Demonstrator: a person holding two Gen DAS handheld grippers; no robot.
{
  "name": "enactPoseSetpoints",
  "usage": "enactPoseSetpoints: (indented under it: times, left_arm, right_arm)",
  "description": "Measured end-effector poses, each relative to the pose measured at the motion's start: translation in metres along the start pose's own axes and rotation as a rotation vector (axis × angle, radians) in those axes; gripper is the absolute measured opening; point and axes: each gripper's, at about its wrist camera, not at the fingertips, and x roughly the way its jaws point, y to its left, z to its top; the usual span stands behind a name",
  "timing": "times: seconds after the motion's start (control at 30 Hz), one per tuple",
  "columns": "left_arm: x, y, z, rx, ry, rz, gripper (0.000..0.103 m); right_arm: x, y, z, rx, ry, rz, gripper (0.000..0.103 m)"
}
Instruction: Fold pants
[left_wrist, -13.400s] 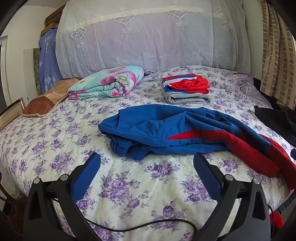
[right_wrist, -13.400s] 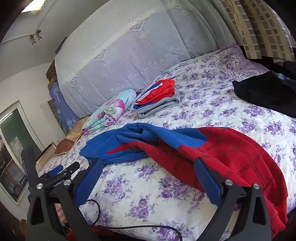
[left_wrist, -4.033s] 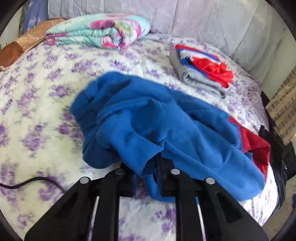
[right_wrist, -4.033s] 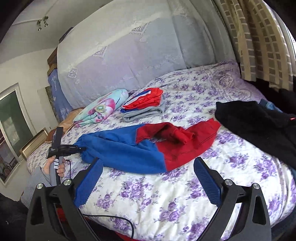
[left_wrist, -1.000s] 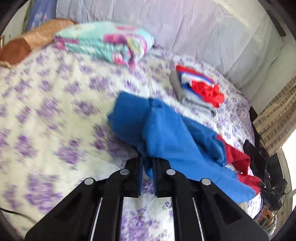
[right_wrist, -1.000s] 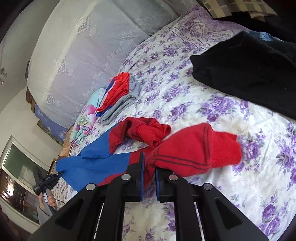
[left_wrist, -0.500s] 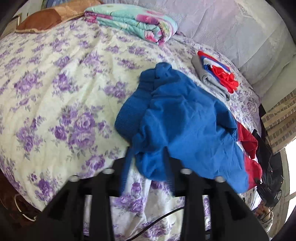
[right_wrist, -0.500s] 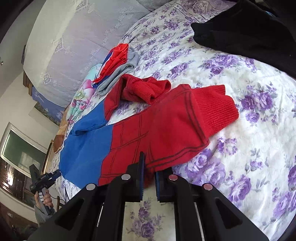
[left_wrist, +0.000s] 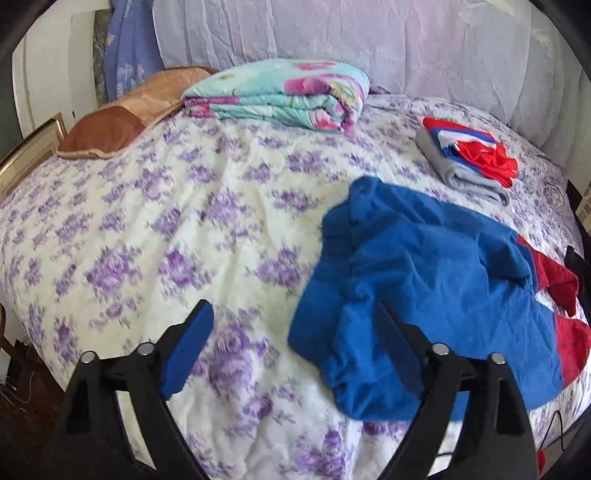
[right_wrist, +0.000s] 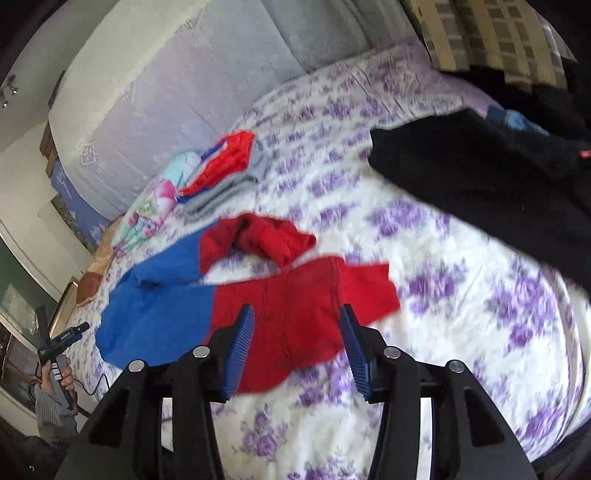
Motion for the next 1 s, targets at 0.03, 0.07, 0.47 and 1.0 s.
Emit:
enactPoseSetpoints:
  times: [0.03, 0.07, 0.47, 1.0]
  left_arm:
    - [0.005, -0.003, 0.011, 0.002, 0.000, -0.006, 0.090]
    - [0.012, -0.006, 0.020, 0.006, 0.008, -0.015, 0.090]
    - [0.080, -0.029, 0.043, -0.010, 0.121, -0.044, 0.090]
    - [0.102, -0.031, 0.064, 0.001, 0.145, -0.041, 0.090]
  right_arm:
    - [0.004, 0.001, 0.009, 0.010, -0.014, 0.031, 0.049]
    - [0.013, 0.002, 0.017, 0.029, -0.012, 0.069, 0.049]
    - [0.159, 0.065, 0.043, -0.380, 0.167, -0.155, 0.047]
    - [0.178, 0.058, 0.084, -0.731, 0.146, -0.489, 0.075]
